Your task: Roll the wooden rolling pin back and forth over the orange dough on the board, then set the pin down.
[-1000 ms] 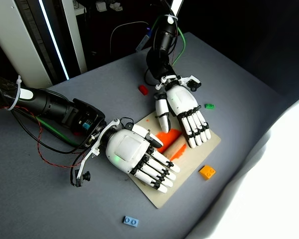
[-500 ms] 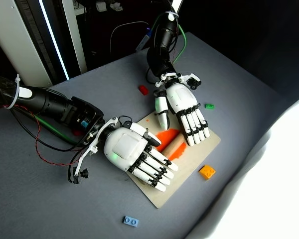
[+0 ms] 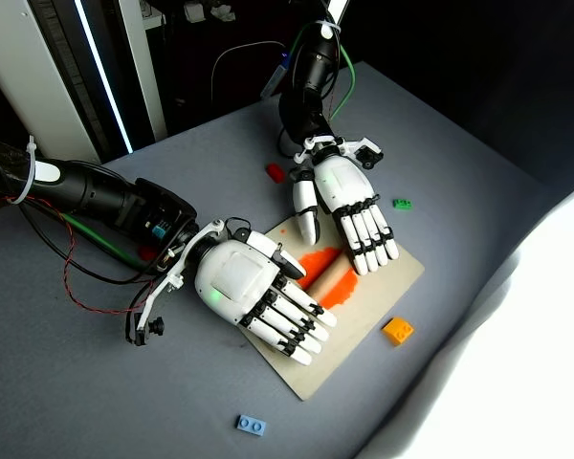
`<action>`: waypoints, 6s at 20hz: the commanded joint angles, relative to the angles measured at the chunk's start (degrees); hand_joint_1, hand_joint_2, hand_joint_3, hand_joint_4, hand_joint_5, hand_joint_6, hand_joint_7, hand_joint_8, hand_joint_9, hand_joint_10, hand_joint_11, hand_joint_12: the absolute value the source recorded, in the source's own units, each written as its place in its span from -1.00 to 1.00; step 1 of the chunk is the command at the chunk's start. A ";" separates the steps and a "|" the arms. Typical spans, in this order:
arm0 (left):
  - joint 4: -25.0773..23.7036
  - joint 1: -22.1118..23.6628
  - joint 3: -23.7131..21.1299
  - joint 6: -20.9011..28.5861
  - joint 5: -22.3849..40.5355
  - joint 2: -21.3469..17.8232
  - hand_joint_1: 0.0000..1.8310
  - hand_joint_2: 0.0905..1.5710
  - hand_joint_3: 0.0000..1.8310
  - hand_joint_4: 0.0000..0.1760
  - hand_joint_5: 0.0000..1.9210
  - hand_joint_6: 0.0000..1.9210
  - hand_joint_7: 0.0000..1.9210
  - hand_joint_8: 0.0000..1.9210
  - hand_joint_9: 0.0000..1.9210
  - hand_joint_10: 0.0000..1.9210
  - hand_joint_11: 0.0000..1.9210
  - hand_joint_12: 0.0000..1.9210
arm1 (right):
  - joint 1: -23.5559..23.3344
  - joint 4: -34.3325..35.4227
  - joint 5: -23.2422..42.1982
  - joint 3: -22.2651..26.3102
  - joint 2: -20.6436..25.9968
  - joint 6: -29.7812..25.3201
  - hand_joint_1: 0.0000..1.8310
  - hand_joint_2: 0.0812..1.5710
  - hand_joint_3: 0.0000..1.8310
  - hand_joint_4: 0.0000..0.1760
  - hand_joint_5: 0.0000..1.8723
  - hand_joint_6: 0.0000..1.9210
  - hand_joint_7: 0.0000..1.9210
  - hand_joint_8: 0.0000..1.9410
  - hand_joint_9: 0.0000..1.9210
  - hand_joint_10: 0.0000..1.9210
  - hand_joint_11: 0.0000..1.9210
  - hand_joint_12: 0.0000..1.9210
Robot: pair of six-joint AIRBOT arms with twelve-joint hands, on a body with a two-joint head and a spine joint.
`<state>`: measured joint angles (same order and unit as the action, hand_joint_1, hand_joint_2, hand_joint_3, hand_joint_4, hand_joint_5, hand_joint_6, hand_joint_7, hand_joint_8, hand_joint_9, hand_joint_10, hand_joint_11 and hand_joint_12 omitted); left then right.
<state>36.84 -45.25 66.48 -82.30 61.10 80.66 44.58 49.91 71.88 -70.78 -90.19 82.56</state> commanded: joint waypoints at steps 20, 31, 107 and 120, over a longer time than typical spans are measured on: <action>-3.63 -2.24 -2.29 -3.08 6.63 -1.61 -1.00 0.94 -1.00 -1.00 -0.80 -0.99 -0.78 -0.99 -0.87 -0.98 -0.99 -0.99 | 1.61 -0.31 4.40 3.72 0.64 1.72 -1.00 1.00 -0.94 -1.00 -0.73 -1.00 -0.71 -1.00 -0.82 -1.00 -1.00 -0.71; -5.37 -3.22 -4.09 -3.48 6.91 -2.84 -1.00 0.94 -1.00 -1.00 -0.80 -0.99 -0.78 -0.99 -0.88 -0.99 -0.99 -0.99 | 1.90 -0.32 5.26 4.34 0.65 2.37 -1.00 1.00 -0.92 -1.00 -0.77 -1.00 -0.74 -1.00 -0.83 -1.00 -1.00 -0.73; -6.83 -1.69 -10.02 -3.74 -0.71 -9.20 -1.00 0.94 -1.00 -1.00 -0.79 -1.00 -0.76 -1.00 -0.86 -0.99 -1.00 -0.87 | 2.55 -0.19 12.20 10.18 1.51 6.75 -1.00 1.00 -0.94 -1.00 -0.72 -0.98 -0.70 -1.00 -0.78 -0.99 -1.00 -0.67; -7.04 0.16 -9.37 -3.35 -1.97 -10.05 -1.00 0.93 -1.00 -1.00 -0.79 -1.00 -0.77 -1.00 -0.85 -1.00 -1.00 -0.81 | 2.20 0.32 12.38 10.93 2.09 7.02 -1.00 1.00 -0.93 -1.00 -0.74 -1.00 -0.69 -1.00 -0.75 -0.99 -1.00 -0.58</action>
<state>32.32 -45.63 57.14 -85.67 53.45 71.13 47.03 53.19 79.90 -60.05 -88.44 89.52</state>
